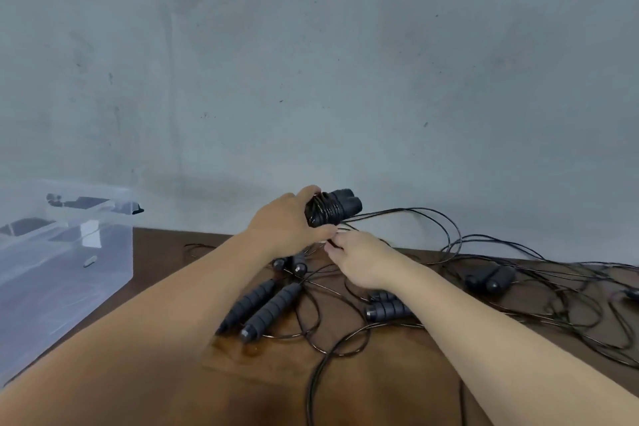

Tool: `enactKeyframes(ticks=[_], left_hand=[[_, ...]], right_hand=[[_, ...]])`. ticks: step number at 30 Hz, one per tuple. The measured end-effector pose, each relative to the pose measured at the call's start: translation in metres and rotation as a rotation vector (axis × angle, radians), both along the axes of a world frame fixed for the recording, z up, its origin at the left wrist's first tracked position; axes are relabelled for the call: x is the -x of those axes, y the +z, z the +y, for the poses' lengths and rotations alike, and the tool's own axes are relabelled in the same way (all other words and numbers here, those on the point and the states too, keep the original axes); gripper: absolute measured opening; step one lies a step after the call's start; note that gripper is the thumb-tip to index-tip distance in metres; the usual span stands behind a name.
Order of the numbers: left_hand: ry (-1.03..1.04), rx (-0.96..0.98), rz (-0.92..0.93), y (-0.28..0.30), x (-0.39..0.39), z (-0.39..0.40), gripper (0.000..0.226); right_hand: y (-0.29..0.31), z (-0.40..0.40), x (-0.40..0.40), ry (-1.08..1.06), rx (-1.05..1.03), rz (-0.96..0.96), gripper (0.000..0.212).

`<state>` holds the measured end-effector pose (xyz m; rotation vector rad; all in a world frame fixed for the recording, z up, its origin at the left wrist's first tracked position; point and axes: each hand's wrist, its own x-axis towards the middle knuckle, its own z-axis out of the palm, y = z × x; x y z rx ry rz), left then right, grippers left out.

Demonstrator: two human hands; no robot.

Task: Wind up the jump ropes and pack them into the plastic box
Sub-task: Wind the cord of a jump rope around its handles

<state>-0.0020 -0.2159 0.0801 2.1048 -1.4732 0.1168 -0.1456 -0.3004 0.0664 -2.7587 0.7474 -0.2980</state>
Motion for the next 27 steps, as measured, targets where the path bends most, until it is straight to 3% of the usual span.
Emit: enactKeyframes(ticks=[2, 6, 11, 16, 22, 27], left_hand=[[0.008, -0.094, -0.175, -0.006, 0.000, -0.004, 0.083], [0.021, -0.186, -0.357, -0.007, 0.001, -0.011, 0.090], [0.015, -0.247, -0.436, -0.003, 0.012, -0.015, 0.094], [-0.106, -0.301, -0.397, -0.001, 0.019, -0.009, 0.082], [-0.304, -0.386, -0.175, 0.004, 0.029, -0.004, 0.068], [-0.435, -0.287, 0.195, 0.010, 0.025, 0.007, 0.051]], right_hand=[[0.003, -0.005, 0.002, 0.007, 0.134, 0.072, 0.029], [0.026, -0.009, 0.009, 0.018, 0.376, 0.216, 0.019], [0.063, -0.006, 0.012, 0.071, 0.474, 0.307, 0.016], [0.096, -0.009, 0.014, 0.126, 0.303, 0.248, 0.015], [0.103, -0.020, 0.006, 0.221, 0.040, 0.247, 0.025], [0.093, -0.043, 0.010, 0.243, -0.316, 0.036, 0.021]])
